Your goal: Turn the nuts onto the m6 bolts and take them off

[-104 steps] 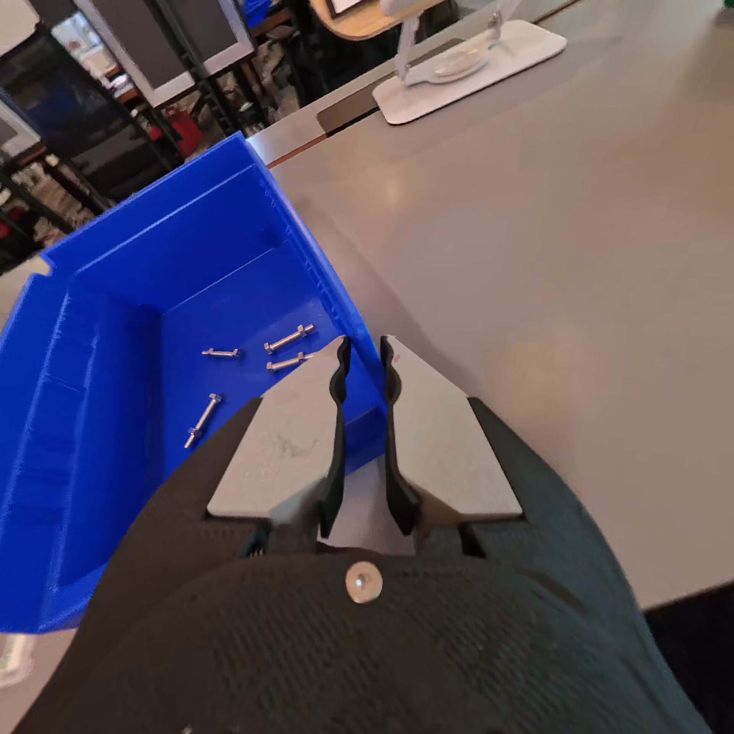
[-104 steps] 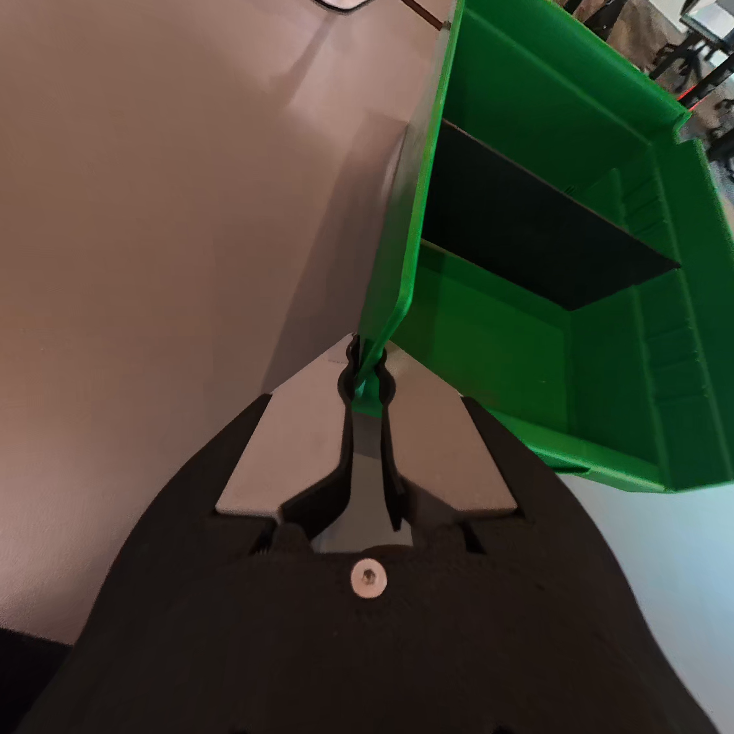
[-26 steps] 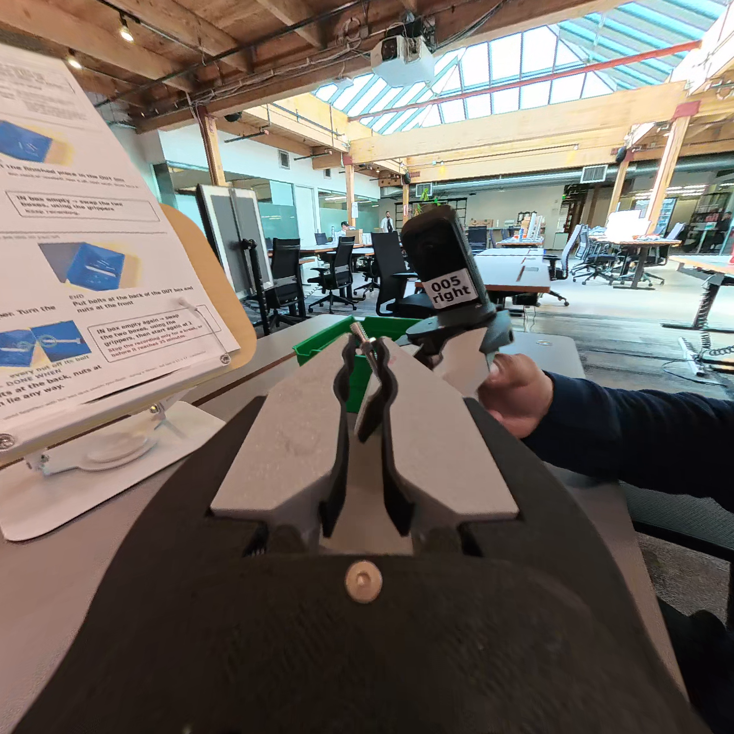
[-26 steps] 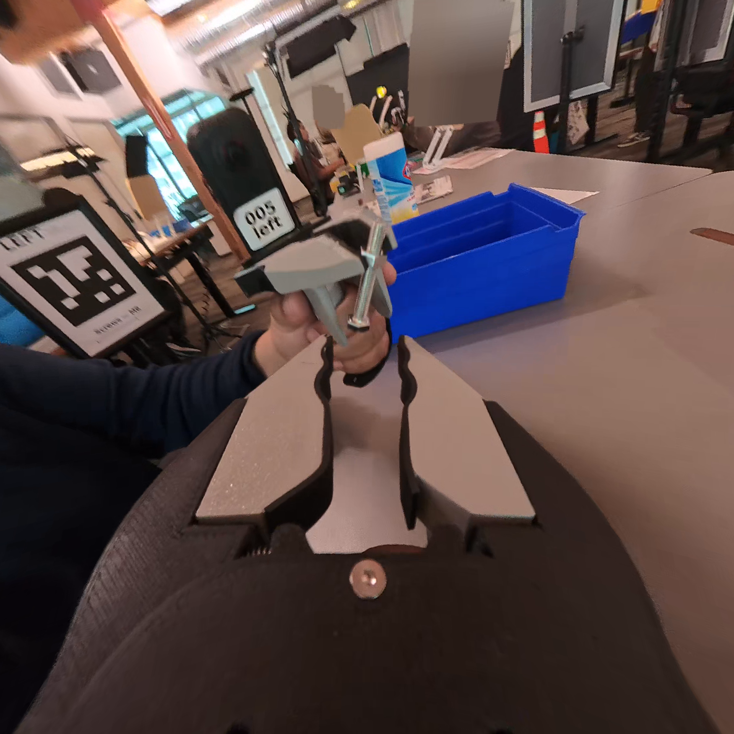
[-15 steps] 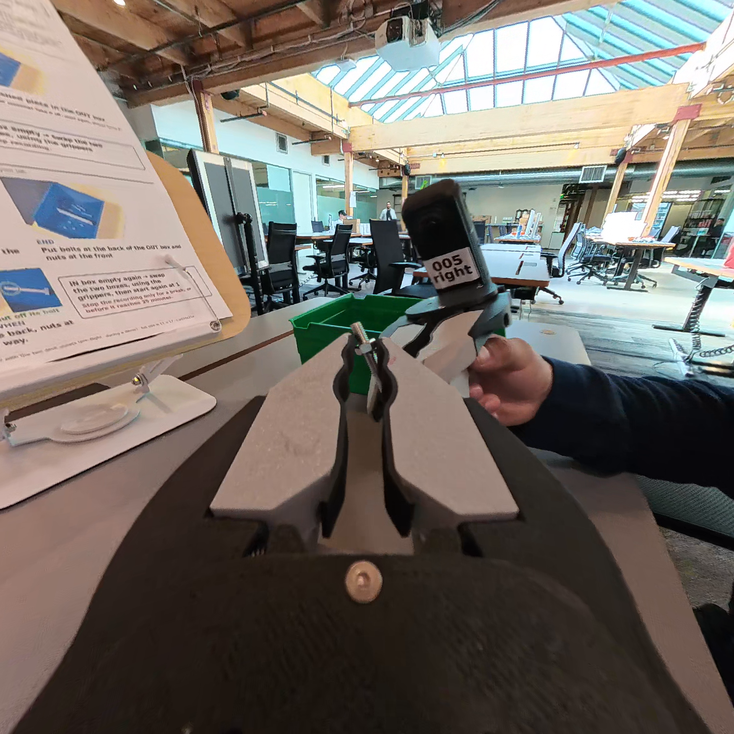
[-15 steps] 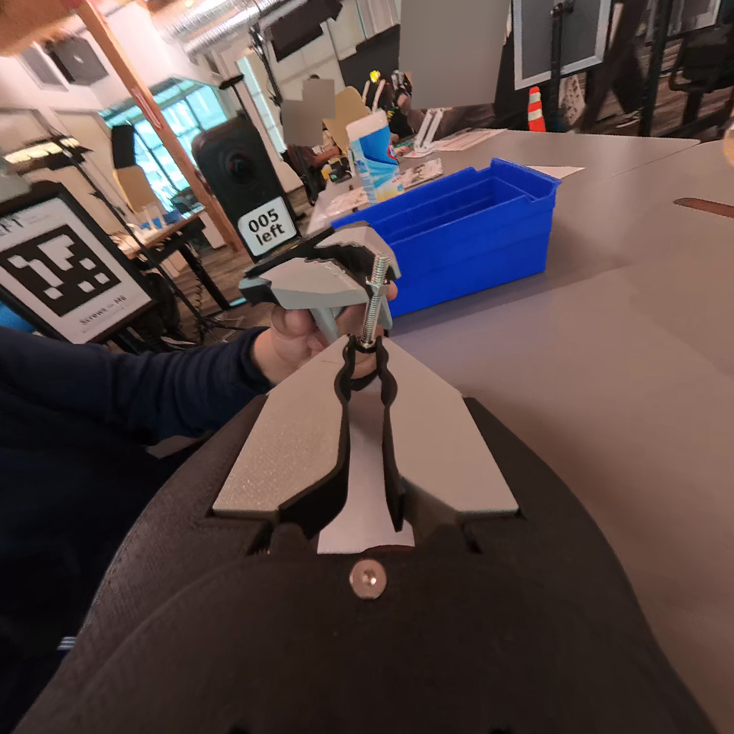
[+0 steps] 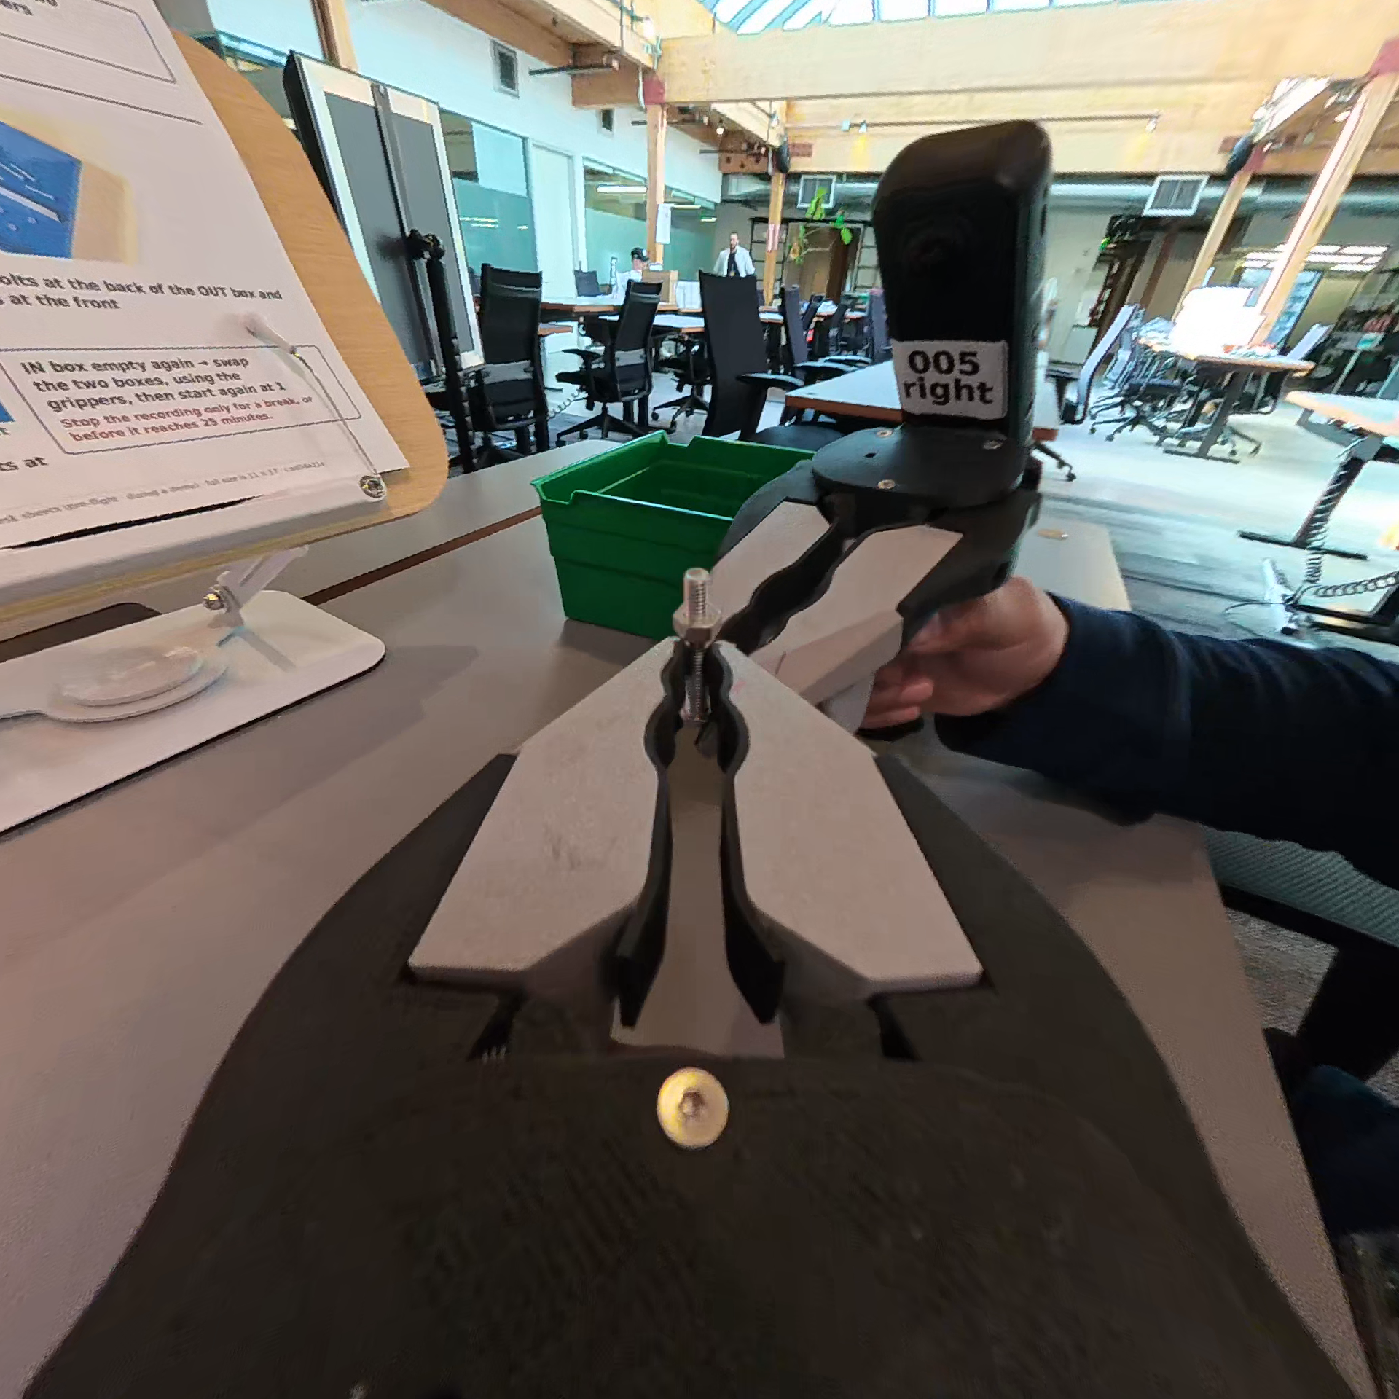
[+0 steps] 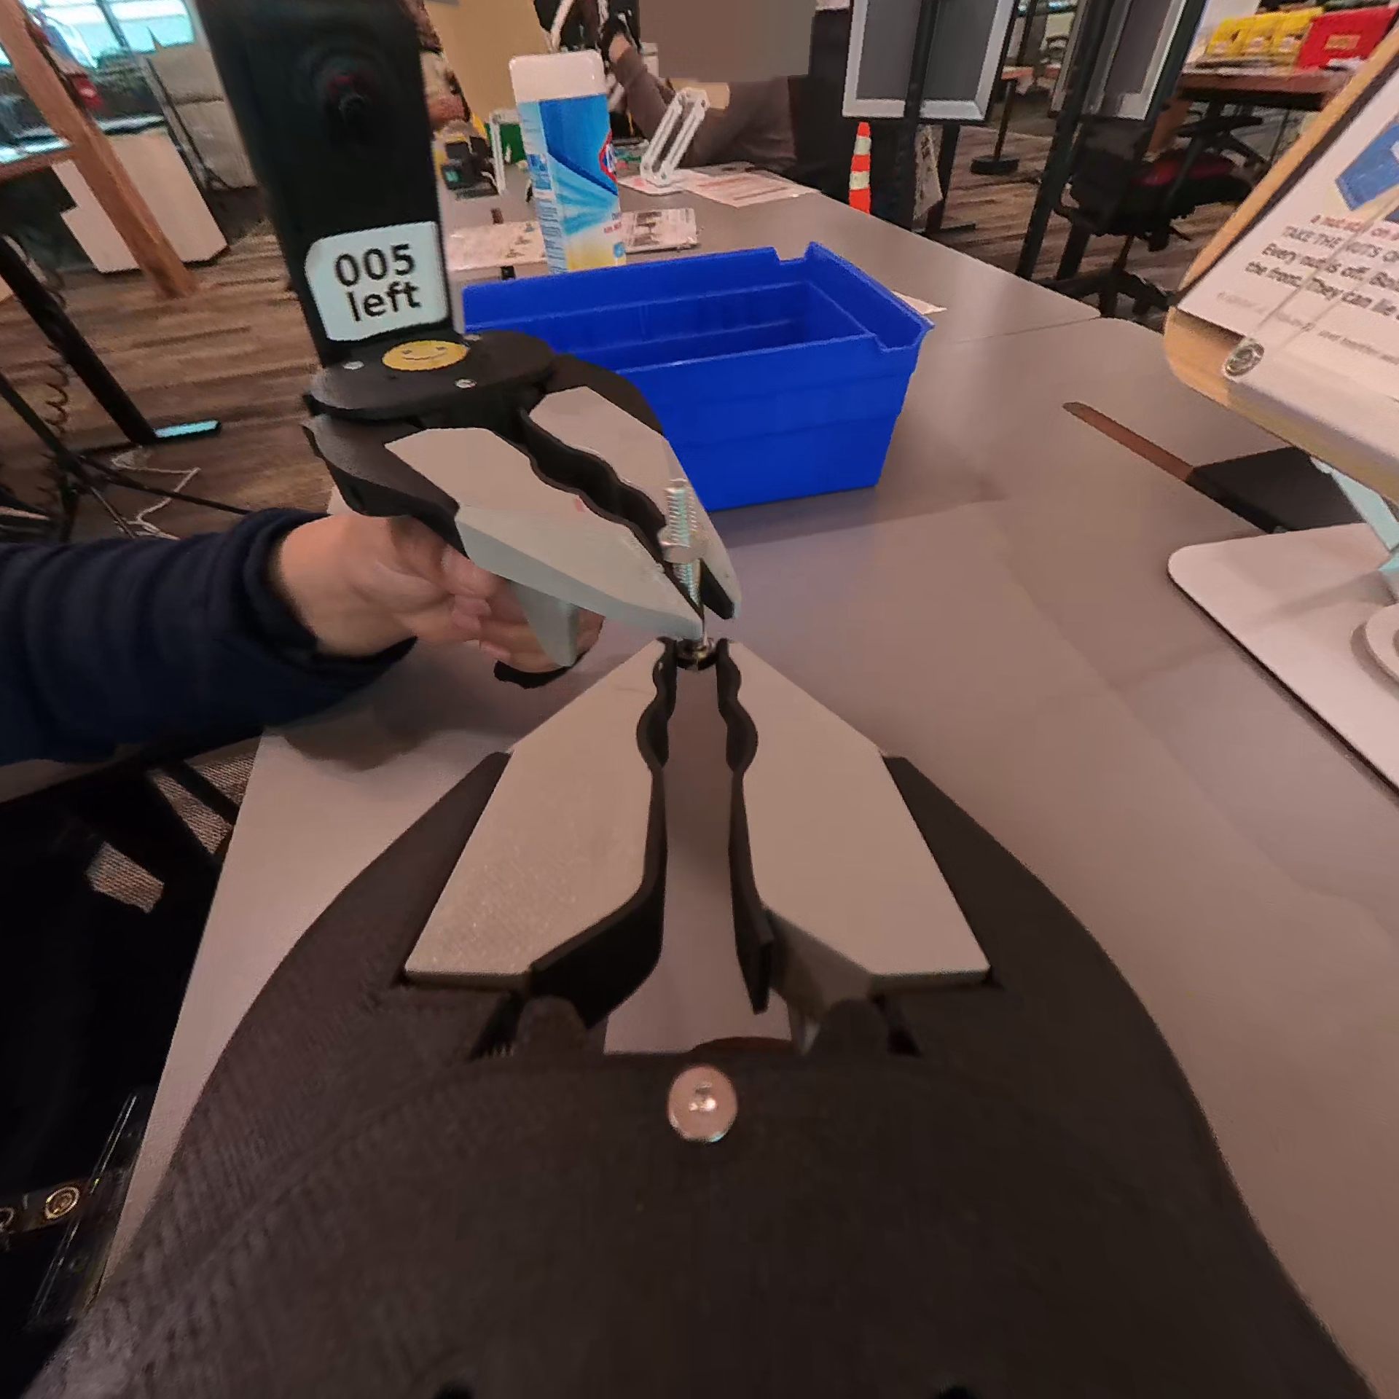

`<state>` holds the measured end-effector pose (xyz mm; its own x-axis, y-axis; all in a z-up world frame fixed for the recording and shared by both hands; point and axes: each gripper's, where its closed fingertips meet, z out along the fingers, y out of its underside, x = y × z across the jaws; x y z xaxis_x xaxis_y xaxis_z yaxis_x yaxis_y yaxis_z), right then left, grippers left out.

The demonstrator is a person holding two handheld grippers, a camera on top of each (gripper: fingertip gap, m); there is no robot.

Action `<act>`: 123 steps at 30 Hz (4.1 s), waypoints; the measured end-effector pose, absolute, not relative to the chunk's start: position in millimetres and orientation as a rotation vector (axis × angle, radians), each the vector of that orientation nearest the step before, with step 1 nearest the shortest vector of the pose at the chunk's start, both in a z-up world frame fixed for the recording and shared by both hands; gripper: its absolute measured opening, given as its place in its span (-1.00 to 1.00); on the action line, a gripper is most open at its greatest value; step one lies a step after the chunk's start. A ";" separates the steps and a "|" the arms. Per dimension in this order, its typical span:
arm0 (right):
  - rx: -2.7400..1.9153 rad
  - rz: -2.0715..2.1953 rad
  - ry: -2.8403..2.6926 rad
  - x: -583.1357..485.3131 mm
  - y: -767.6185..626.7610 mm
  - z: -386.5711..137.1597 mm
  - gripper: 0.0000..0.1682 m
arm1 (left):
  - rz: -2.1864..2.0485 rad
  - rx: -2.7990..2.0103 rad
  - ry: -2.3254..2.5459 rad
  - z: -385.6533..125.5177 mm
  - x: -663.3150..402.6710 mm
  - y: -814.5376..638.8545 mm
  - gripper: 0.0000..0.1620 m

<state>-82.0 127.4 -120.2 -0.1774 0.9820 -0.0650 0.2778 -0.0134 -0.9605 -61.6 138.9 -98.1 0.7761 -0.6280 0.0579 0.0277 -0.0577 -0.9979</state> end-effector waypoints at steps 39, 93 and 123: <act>-1.405 1.255 -1.405 -81.2 144.3 -110.8 -0.98 | -0.595 -1.759 0.486 -139.6 -58.3 151.0 -0.95; -1.359 1.410 -1.271 -75.3 141.0 -90.2 -0.64 | -0.482 -1.661 0.424 -116.1 -74.3 151.6 -0.96; -1.371 1.481 -1.234 -71.0 145.1 -87.1 -0.59 | -0.465 -1.652 0.394 -112.9 -83.4 151.1 -0.96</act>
<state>-71.0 145.1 -87.1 -0.1378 0.9568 -0.2560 0.0794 -0.2470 -0.9658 -83.4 151.1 -112.9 0.8576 -0.5089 0.0751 0.0099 -0.1296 -0.9915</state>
